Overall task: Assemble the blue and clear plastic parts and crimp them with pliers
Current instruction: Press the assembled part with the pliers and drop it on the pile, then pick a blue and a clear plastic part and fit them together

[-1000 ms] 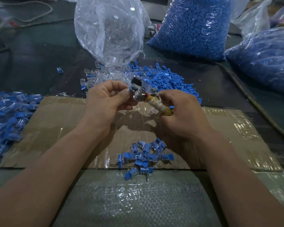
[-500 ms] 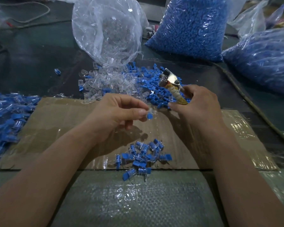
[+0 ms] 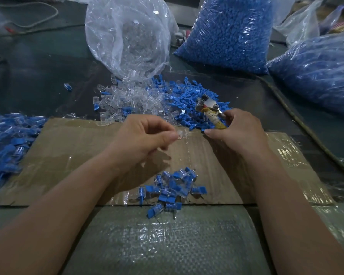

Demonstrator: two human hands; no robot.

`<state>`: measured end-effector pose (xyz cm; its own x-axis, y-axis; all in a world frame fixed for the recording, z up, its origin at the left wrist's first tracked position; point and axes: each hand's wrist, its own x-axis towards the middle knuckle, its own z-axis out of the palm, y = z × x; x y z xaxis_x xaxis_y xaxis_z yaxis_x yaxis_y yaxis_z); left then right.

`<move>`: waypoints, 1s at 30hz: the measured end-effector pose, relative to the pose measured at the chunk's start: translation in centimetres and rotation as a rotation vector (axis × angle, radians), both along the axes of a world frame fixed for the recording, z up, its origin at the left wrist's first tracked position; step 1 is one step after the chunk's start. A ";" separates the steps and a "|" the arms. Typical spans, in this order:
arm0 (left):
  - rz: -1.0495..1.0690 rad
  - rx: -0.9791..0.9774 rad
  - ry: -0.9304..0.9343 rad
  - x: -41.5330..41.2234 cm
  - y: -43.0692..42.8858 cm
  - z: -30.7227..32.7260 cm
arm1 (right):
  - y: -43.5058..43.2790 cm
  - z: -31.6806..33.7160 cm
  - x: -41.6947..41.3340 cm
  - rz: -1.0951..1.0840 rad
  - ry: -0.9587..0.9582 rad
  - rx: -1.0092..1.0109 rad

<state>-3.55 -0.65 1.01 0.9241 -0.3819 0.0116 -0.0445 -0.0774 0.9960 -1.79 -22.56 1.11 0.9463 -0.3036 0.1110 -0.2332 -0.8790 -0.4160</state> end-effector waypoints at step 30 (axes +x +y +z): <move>0.152 0.438 -0.406 1.1 -0.6 -1.7 | 0.7 -0.7 0.3 0.054 0.115 -0.056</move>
<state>-2.44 -1.28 -0.68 0.9234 -0.2949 0.2458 -0.3697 -0.5107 0.7762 -1.49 -21.86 0.41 0.9685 -0.2484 0.0165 -0.2282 -0.9125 -0.3395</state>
